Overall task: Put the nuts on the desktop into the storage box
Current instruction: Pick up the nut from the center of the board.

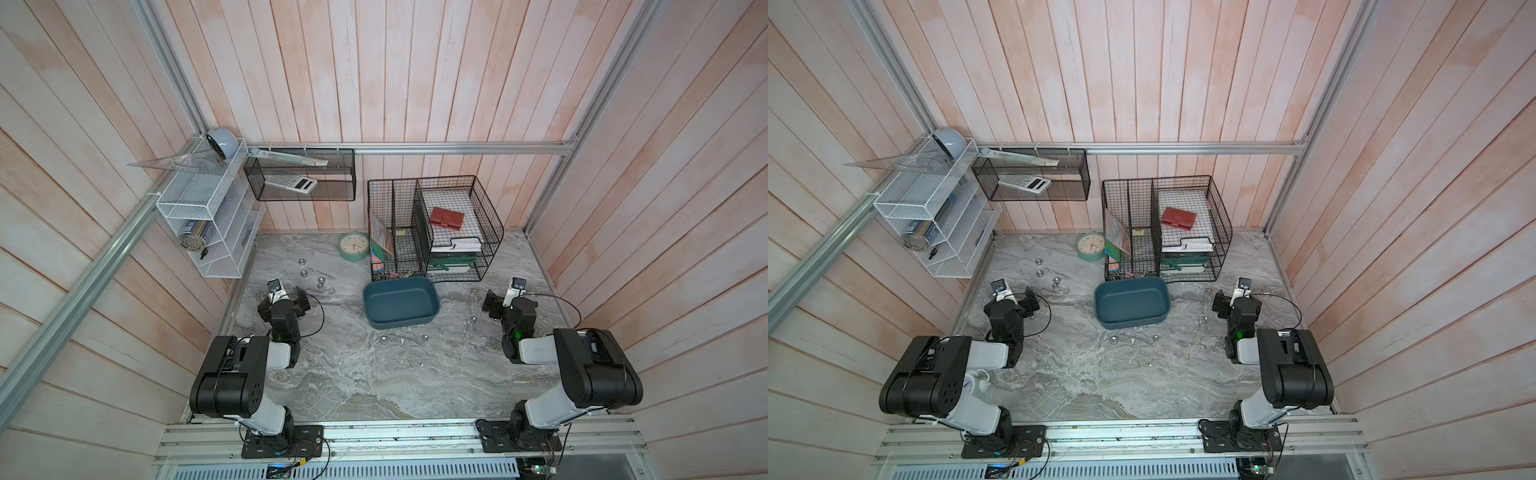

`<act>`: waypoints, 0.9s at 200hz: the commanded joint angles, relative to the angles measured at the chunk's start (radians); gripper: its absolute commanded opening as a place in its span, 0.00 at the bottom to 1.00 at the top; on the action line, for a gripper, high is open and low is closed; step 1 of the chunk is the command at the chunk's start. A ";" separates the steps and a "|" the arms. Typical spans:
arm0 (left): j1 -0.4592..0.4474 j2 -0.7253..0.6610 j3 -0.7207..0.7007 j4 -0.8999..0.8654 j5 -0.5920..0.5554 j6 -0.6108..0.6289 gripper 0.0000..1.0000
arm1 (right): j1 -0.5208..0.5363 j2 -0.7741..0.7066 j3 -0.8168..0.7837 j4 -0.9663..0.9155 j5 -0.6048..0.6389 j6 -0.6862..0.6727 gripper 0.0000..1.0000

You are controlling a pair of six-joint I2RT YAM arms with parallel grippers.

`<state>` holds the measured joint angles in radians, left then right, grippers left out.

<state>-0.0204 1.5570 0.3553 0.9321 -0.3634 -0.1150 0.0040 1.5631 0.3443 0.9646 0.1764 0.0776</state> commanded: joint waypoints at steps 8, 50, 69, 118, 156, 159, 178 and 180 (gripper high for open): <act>-0.003 0.004 0.007 0.014 0.006 0.017 1.00 | 0.000 -0.006 0.010 -0.003 -0.009 0.008 0.98; -0.003 0.004 0.007 0.014 0.006 0.017 1.00 | 0.000 -0.005 0.010 -0.003 -0.009 0.008 0.98; -0.003 0.006 0.007 0.015 0.006 0.017 1.00 | 0.000 -0.007 0.010 -0.003 -0.007 0.008 0.98; -0.003 0.006 0.010 0.012 0.009 0.015 1.00 | 0.000 -0.005 0.010 -0.003 -0.009 0.008 0.98; 0.002 0.000 0.006 0.013 0.020 0.011 1.00 | 0.001 -0.007 0.010 -0.002 -0.008 0.009 0.98; 0.002 0.000 0.005 0.015 0.018 0.011 1.00 | 0.000 -0.006 0.009 -0.003 -0.009 0.008 0.98; 0.002 -0.013 -0.011 0.035 -0.025 -0.008 1.00 | 0.000 -0.007 0.001 0.012 0.007 0.013 0.98; 0.002 -0.015 -0.014 0.040 -0.028 -0.008 1.00 | 0.001 -0.007 -0.002 0.018 0.012 0.015 0.98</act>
<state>-0.0204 1.5570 0.3553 0.9337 -0.3656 -0.1162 0.0040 1.5631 0.3443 0.9649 0.1768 0.0776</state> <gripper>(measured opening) 0.999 0.978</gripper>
